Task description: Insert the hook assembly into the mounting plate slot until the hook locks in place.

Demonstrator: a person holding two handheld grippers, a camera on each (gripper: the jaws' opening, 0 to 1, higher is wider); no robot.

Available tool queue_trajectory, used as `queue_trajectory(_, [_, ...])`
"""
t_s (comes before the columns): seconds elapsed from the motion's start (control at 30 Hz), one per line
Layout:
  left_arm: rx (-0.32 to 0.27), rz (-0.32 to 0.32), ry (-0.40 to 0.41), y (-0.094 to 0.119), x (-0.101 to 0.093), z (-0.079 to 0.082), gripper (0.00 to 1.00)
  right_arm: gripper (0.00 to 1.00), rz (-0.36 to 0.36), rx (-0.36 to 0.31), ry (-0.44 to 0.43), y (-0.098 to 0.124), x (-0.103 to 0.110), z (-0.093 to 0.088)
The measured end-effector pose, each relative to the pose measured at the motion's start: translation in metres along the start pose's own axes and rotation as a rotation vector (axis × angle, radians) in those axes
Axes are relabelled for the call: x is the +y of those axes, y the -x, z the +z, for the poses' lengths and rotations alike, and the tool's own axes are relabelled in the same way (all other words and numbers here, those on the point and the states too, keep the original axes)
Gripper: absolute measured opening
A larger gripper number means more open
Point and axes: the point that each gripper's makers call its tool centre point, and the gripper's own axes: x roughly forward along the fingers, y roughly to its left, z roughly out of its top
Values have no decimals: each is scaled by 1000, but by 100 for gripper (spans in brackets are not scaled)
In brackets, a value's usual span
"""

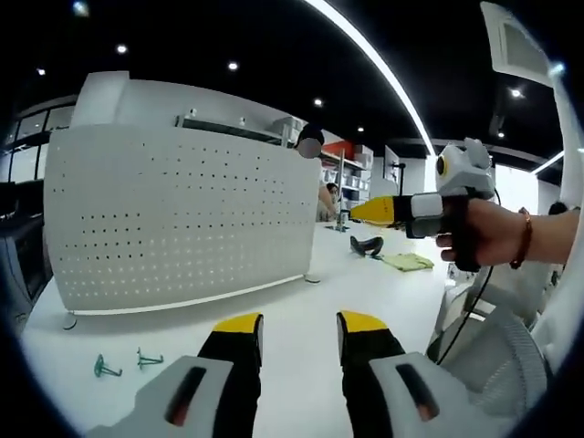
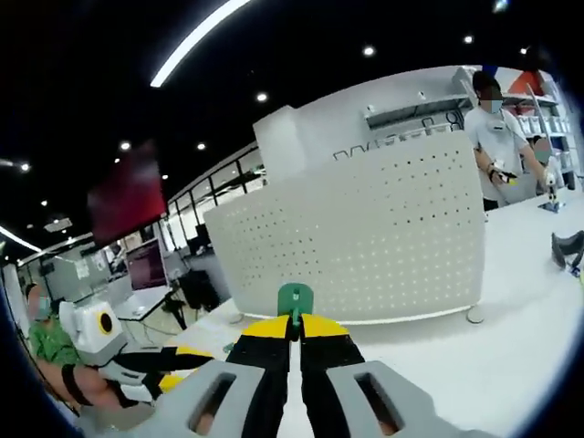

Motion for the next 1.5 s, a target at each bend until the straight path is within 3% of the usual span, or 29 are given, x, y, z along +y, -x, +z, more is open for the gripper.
queue_trajectory(0.17, [-1,7,-3,3,4,1,40,1,-33,-24,7,-8,-10,13])
queue_trajectory(0.53, [12,29,24,8,15,-5,52,1,-89,-54,121,-26,-31,38])
queue_trajectory(0.93, [9,11,52,15,10,-6,55,1,-134,-85,209,-43,-46,63])
queue_trajectory(1.5, [35,10,44,20,20,-13,57,1,-212,-118,207,-67,-72,86])
